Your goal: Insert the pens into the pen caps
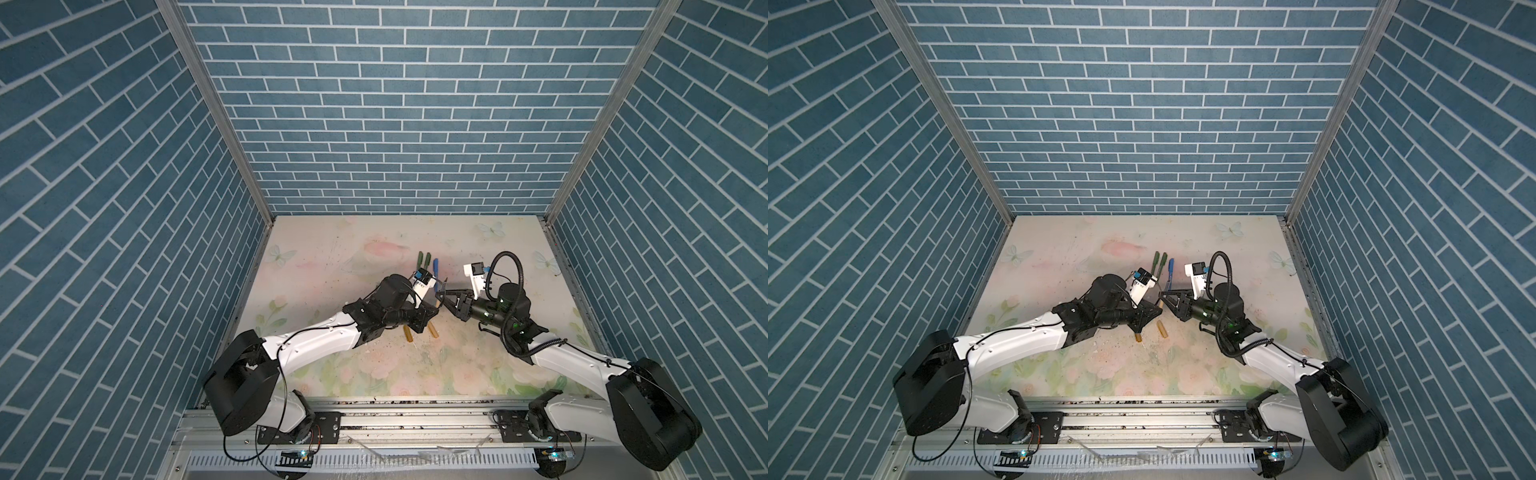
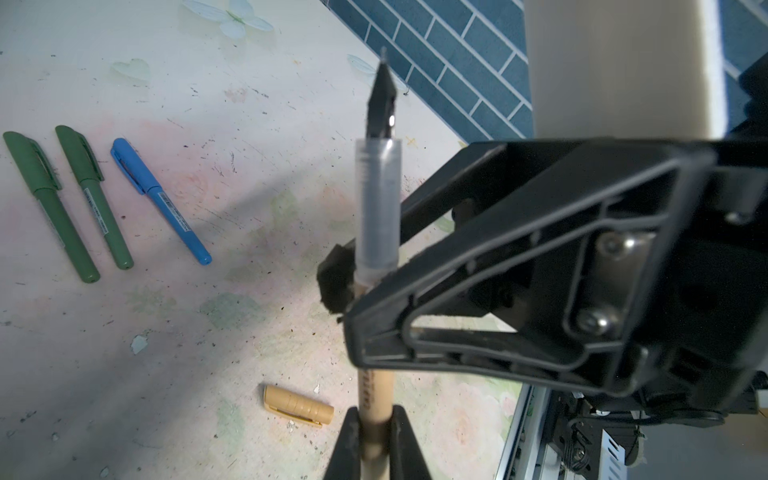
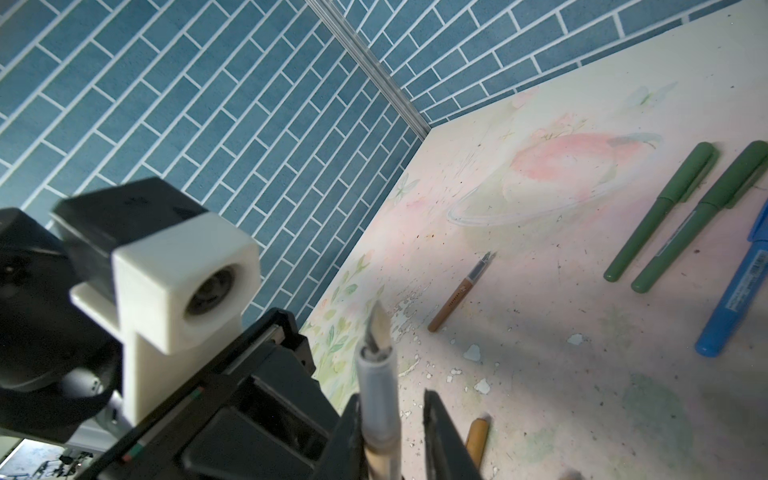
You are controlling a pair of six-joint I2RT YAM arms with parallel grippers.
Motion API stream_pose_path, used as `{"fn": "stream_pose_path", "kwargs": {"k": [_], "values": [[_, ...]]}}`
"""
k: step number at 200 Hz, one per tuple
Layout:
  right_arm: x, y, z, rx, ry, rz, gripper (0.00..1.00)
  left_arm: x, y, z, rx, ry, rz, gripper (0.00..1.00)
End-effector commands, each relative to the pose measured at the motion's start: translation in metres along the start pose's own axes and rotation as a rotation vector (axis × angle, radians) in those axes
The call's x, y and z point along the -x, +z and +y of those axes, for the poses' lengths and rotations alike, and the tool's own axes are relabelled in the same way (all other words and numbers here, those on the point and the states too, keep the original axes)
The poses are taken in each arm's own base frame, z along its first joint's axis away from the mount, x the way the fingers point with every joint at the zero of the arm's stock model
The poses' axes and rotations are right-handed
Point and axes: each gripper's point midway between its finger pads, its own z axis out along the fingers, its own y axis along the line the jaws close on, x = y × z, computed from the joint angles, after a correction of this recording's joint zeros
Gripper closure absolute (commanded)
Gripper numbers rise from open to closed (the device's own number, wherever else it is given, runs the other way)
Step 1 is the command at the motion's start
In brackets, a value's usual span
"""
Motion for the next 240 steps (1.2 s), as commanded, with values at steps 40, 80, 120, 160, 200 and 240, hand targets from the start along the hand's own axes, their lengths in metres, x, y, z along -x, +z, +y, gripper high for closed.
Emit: {"fn": "stream_pose_path", "kwargs": {"k": [40, 80, 120, 160, 200, 240], "values": [[0.008, 0.004, 0.008, 0.036, 0.003, -0.010, 0.96, 0.007, 0.004, -0.010, -0.044, 0.008, -0.010, 0.62], [0.008, 0.005, 0.007, 0.039, 0.016, -0.012, 0.99, 0.008, 0.006, -0.009, -0.042, 0.008, -0.013, 0.59], [0.008, 0.006, 0.010, 0.058, 0.026, -0.015, 1.00, 0.006, 0.012, -0.007, -0.040, 0.004, -0.009, 0.65], [0.008, 0.007, 0.009, 0.060, 0.036, -0.011, 1.00, 0.008, 0.013, -0.003, -0.020, -0.001, -0.022, 0.79], [0.006, 0.009, 0.007, 0.058, 0.045, -0.006, 1.00, 0.017, 0.006, 0.000, 0.013, 0.000, -0.065, 0.88], [0.011, 0.004, 0.015, 0.067, 0.037, -0.015, 0.68, 0.025, -0.005, 0.008, 0.070, 0.022, -0.070, 0.97]]}}
